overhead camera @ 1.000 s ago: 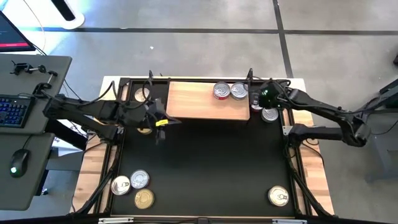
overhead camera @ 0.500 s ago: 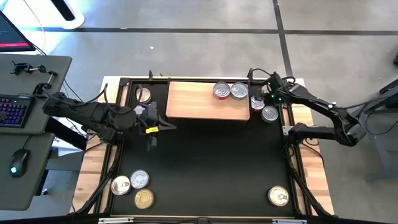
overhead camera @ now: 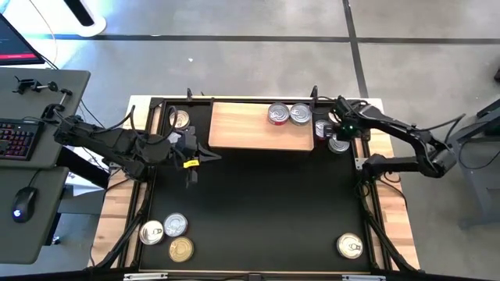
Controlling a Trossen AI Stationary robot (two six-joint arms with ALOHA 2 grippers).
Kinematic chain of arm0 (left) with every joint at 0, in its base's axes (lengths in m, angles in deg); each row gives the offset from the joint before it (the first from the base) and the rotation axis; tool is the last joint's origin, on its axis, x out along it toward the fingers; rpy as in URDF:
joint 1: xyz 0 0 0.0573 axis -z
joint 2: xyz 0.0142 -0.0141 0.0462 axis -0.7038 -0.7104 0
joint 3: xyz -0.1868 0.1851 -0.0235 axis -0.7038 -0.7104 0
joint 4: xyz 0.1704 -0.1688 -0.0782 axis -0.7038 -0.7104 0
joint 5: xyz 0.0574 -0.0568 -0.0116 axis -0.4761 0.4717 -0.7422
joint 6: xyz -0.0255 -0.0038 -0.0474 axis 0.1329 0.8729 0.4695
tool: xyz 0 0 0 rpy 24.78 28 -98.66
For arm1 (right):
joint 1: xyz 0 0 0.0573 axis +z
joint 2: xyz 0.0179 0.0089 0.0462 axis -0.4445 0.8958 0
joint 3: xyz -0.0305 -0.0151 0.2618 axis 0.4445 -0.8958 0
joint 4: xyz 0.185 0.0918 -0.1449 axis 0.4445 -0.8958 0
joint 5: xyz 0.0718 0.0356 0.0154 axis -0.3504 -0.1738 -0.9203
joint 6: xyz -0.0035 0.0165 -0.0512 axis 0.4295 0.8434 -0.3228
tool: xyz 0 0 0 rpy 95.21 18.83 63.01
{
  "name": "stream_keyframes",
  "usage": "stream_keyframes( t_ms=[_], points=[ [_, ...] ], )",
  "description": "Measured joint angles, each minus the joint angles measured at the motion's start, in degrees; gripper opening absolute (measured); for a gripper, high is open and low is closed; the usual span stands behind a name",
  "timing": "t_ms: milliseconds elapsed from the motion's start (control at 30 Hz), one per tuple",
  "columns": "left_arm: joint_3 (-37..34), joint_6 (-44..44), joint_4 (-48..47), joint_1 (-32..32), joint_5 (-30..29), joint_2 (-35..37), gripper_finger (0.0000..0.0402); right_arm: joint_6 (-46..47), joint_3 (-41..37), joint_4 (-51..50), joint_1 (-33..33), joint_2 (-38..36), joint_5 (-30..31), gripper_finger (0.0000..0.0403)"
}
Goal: Stack canned seafood by type on shelf
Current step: Stack the green tuna can on top of the green tuna can on the shelf
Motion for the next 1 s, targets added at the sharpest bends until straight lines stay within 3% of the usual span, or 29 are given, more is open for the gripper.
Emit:
stream_keyframes(
  t_ms=[300, 567, 667, 1000],
  points=[
    [0.02, -0.05, -0.01, -0.02, -0.10, -0.01, 0.0000, 0.46, -7.65, 1.98, 4.61, -1.59, -0.96, 0.0000],
    [0.02, -1.88, 0.01, -0.04, -2.47, -0.02, 0.0000, -0.17, -7.87, -6.91, 9.40, -7.47, -5.27, 0.0000],
    [0.02, -1.96, 0.01, -0.24, -2.64, -0.02, 0.0000, -0.08, -7.95, -6.85, 11.35, -9.20, -8.24, 0.0000],
    [0.02, -1.98, 0.04, -0.31, -2.73, -0.02, 0.0000, 0.07, -7.86, -5.95, 19.14, -9.56, -8.26, 0.0000]
  ],
)
